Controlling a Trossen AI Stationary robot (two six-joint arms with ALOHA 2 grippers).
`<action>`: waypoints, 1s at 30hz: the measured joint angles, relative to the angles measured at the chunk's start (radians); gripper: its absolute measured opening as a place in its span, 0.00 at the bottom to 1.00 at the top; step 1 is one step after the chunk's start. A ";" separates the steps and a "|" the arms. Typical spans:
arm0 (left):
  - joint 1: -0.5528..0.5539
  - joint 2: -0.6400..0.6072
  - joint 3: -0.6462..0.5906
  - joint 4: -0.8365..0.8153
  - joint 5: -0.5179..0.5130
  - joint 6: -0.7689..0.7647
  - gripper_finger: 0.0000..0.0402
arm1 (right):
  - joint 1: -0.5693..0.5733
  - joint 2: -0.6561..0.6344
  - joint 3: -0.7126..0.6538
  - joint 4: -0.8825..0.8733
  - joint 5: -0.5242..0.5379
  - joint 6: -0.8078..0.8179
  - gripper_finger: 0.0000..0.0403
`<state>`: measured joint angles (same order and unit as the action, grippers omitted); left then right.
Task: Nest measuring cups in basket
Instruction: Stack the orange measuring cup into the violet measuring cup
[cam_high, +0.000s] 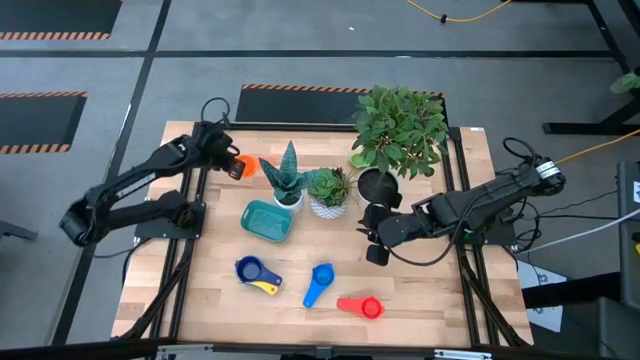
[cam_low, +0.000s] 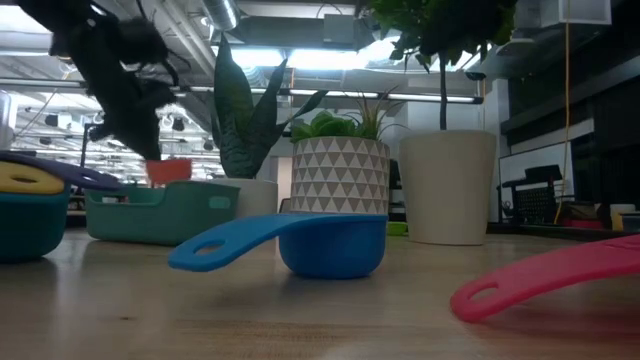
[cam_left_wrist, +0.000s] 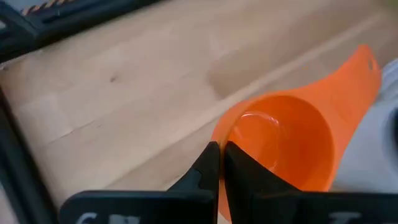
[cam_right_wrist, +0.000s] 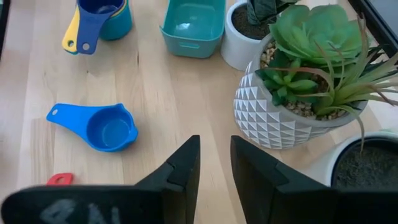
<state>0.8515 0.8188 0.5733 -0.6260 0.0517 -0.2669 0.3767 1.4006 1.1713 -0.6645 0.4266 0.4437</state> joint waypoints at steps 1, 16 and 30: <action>-0.010 -0.026 0.000 -0.007 -0.001 -0.031 0.00 | 0.000 0.001 0.000 0.000 -0.001 0.000 0.23; -0.086 -0.382 0.000 -0.049 0.160 -0.308 0.00 | 0.000 0.002 0.000 0.002 -0.001 0.000 0.23; -0.270 -0.560 0.000 -0.046 0.343 -0.386 0.00 | 0.000 0.002 0.000 0.002 -0.001 0.001 0.23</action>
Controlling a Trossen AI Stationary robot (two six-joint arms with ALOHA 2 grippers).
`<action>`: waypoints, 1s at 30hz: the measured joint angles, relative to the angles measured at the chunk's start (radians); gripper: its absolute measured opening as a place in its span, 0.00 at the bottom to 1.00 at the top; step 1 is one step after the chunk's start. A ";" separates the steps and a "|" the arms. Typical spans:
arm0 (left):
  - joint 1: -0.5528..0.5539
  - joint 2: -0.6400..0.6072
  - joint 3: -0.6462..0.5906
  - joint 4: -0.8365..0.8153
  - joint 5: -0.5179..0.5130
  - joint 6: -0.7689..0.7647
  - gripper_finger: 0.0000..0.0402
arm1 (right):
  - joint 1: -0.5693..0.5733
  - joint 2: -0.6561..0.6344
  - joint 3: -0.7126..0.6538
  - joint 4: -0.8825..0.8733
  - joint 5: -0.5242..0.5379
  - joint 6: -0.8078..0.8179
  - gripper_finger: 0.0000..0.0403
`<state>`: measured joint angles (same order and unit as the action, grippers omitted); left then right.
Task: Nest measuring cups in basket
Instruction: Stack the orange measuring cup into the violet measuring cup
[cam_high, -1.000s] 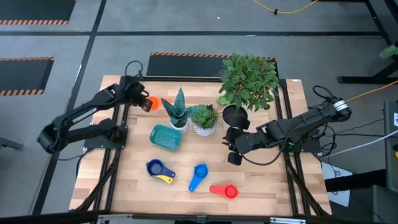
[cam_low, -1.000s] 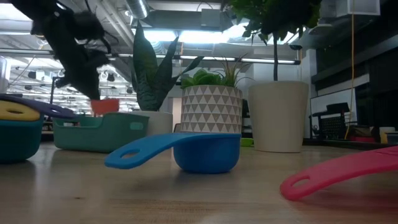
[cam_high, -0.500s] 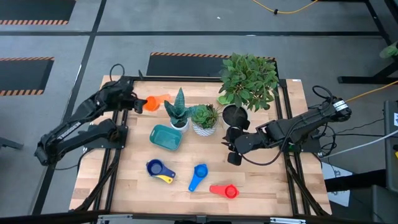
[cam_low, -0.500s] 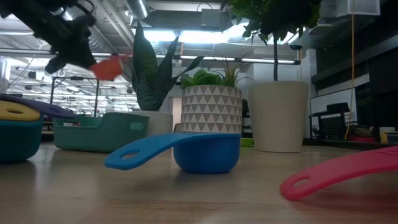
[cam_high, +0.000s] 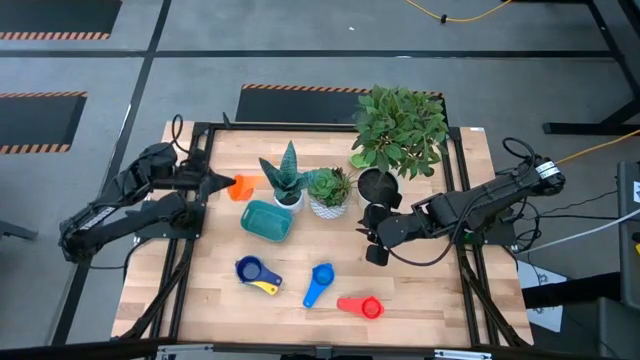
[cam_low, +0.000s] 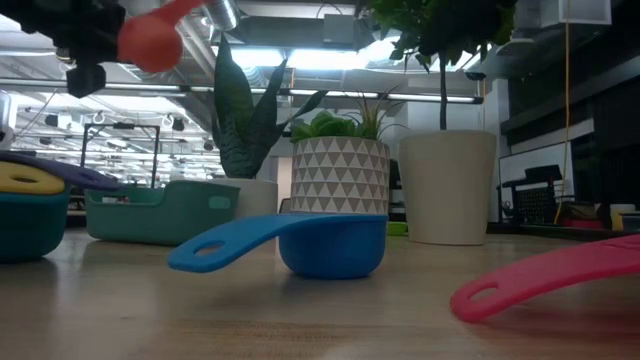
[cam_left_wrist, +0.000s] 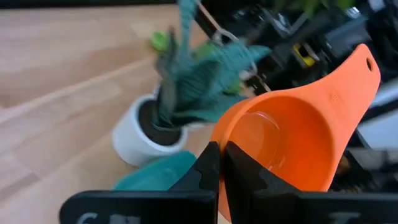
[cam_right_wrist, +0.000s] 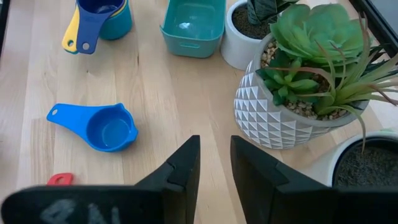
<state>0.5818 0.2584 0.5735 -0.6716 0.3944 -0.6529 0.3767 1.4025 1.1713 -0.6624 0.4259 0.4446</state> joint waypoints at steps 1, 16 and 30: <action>-0.019 0.000 0.000 0.000 0.005 0.000 0.00 | 0.000 0.000 0.000 0.000 0.000 0.000 0.23; -0.390 0.177 0.000 0.189 -0.142 -0.030 0.00 | 0.000 0.000 0.000 0.016 0.000 0.026 0.23; -0.786 0.528 0.000 0.330 -0.200 -0.114 0.01 | 0.000 0.000 0.000 0.013 0.000 0.021 0.23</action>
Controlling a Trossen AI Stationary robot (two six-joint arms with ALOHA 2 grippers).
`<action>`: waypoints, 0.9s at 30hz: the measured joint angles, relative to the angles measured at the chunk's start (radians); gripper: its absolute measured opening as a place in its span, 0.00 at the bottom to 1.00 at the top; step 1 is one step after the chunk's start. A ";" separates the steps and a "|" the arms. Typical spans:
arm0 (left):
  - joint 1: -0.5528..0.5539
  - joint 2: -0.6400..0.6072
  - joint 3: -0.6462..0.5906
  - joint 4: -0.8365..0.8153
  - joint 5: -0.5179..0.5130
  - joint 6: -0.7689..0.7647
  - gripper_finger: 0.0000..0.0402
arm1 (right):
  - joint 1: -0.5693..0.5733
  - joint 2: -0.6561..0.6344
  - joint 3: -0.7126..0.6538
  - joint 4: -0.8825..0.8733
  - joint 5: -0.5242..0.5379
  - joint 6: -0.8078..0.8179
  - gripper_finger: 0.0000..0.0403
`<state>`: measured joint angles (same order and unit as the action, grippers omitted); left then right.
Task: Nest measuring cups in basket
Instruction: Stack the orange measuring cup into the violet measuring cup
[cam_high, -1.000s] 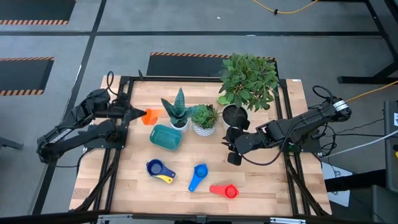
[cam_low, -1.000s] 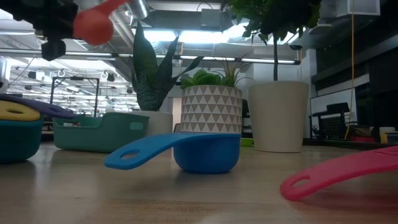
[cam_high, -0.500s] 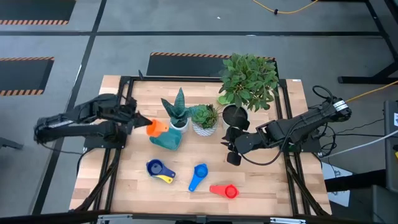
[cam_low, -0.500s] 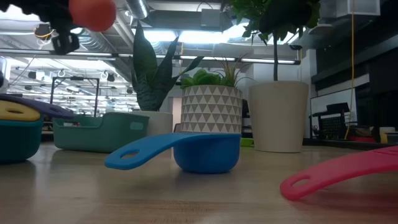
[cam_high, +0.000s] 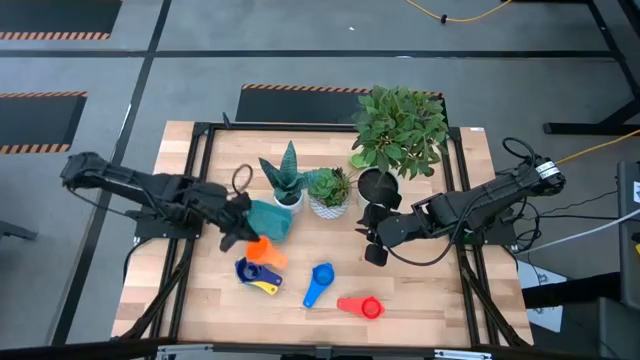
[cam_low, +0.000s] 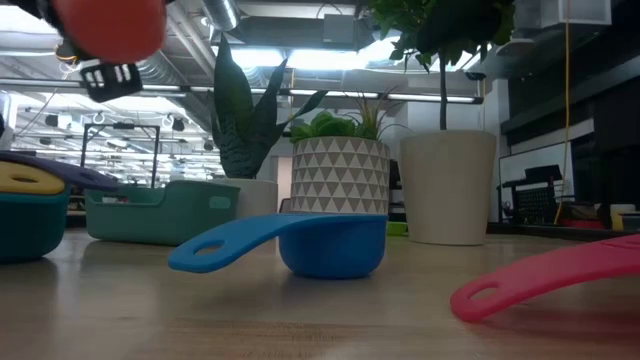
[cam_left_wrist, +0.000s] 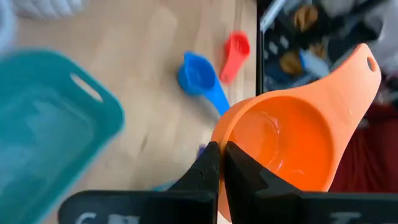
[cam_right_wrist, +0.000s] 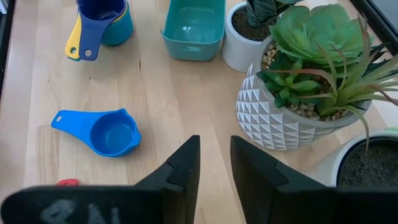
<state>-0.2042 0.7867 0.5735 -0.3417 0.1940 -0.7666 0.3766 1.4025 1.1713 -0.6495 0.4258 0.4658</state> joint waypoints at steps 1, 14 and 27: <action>-0.022 0.015 0.000 -0.001 -0.003 -0.011 0.01 | 0.000 0.000 0.000 0.000 0.000 0.000 0.23; -0.195 0.112 0.000 -0.127 -0.128 -0.029 0.01 | 0.000 0.000 0.000 0.000 0.000 -0.003 0.23; -0.242 0.112 0.000 -0.223 -0.179 -0.105 0.02 | 0.000 0.000 0.000 0.001 0.000 -0.003 0.23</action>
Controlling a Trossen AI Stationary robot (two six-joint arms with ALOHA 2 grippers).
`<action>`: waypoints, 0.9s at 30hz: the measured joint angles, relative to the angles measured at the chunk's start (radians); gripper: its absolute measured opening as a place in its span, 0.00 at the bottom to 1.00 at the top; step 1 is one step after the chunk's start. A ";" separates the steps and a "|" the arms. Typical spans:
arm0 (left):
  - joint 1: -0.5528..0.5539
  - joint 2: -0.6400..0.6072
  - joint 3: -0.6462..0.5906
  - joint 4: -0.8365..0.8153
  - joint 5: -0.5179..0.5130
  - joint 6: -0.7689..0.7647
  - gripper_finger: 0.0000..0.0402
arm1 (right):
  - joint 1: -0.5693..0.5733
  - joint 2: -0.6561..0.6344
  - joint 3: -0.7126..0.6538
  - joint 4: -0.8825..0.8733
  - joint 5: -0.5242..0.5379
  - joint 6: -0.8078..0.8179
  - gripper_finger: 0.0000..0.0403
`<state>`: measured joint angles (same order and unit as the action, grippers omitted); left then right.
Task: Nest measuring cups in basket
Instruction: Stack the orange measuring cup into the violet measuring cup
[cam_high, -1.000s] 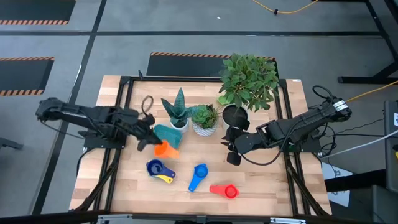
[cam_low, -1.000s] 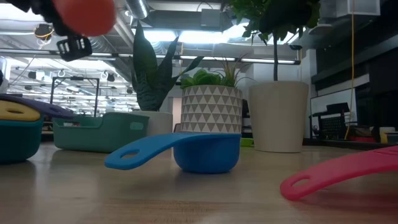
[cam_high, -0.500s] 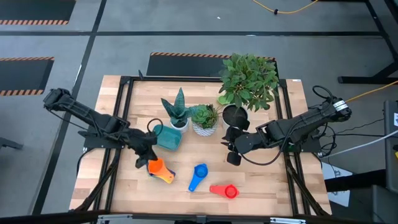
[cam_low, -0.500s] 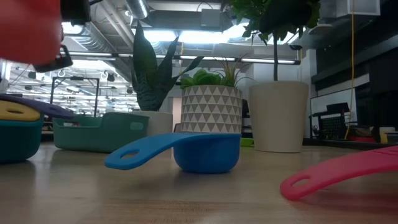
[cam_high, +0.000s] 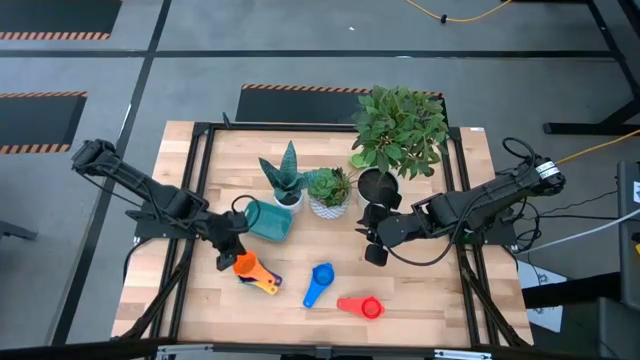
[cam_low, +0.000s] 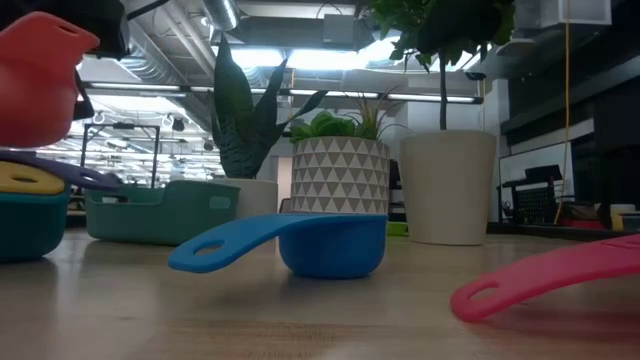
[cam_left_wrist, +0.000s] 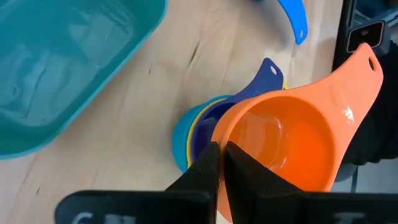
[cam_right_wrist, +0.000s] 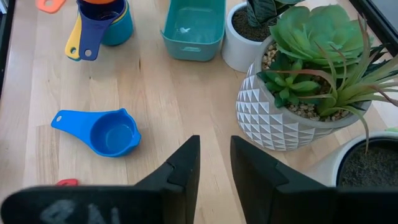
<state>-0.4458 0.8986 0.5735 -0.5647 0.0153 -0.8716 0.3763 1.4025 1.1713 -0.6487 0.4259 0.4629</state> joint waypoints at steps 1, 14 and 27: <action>-0.002 0.000 0.000 -0.003 -0.006 -0.014 0.02 | 0.000 0.000 0.000 0.000 0.000 0.000 0.23; -0.003 0.000 0.000 -0.006 0.003 -0.092 0.03 | 0.000 0.000 0.000 0.000 0.000 0.002 0.23; -0.003 0.000 0.000 -0.012 0.004 -0.096 0.10 | 0.000 0.000 0.000 0.000 0.000 0.003 0.23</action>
<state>-0.4488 0.8986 0.5735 -0.5766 0.0193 -0.9672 0.3767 1.4025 1.1713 -0.6483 0.4255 0.4660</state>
